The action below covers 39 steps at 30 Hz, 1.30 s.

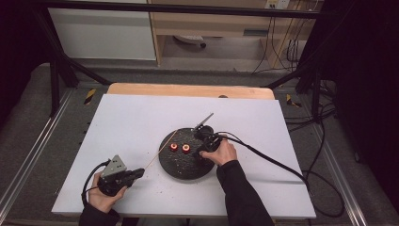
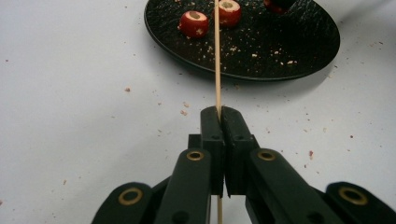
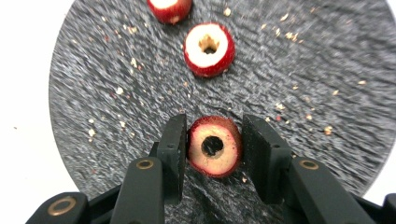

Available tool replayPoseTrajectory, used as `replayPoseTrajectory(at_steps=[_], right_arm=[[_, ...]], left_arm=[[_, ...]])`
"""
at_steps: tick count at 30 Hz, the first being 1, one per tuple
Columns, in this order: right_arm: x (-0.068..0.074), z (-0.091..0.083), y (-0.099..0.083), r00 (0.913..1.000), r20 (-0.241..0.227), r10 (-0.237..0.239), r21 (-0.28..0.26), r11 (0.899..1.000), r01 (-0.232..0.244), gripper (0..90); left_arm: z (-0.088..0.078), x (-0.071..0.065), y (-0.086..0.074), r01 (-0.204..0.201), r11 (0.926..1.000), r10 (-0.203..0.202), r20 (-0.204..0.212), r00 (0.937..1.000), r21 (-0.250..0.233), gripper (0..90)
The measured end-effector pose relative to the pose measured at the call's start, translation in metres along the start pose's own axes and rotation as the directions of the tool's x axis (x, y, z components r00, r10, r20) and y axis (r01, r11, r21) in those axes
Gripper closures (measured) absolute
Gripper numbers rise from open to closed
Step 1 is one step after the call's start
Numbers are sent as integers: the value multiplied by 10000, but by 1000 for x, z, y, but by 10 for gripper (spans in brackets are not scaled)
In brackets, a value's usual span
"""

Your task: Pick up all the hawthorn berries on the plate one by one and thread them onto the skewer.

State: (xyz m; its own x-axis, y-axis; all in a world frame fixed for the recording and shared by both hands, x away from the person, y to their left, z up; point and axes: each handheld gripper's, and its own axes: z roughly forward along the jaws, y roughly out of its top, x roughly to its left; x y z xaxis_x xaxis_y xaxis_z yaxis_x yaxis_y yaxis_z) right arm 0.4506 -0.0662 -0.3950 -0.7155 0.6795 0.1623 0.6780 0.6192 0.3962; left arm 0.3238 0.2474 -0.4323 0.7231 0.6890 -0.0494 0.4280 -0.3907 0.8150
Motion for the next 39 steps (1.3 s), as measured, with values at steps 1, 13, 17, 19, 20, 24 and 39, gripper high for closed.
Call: replayPoseTrajectory(at_steps=[1, 13, 17, 19, 20, 24, 39], right_arm=[[0, 0, 0, 10000, 0, 0, 0, 10000, 0, 621], [4, -28, -10, 9990, 61, 449, -1539, 9871, -434, 623], [2, -31, -16, 9980, 12, 640, -2002, 9778, -624, 624], [1, -33, -20, 9970, -104, 767, -2332, 9694, -770, 624], [1, -34, -23, 9968, -127, 783, -2506, 9649, -790, 624], [-2, -36, -36, 9936, -373, 1066, -3388, 9341, -1129, 624], [-2, -22, -76, 9632, -1803, 1992, -5729, 7747, -2675, 624]], left_arm=[[0, 0, 0, -18, 10000, 18, 9, 10000, 8, 883], [1, -5, 1, -57, 10000, 57, 8, 10000, -51, 883], [2, -7, 2, -96, 9999, 96, 4, 10000, -55, 883], [2, -7, 2, -82, 9999, 82, -10, 10000, -66, 883], [2, -7, 2, -80, 9999, 80, -13, 10000, -67, 883], [3, -9, 2, -92, 9999, 91, -28, 10000, -79, 883], [7, -14, 3, -75, 9999, 75, -59, 10000, -117, 883]])
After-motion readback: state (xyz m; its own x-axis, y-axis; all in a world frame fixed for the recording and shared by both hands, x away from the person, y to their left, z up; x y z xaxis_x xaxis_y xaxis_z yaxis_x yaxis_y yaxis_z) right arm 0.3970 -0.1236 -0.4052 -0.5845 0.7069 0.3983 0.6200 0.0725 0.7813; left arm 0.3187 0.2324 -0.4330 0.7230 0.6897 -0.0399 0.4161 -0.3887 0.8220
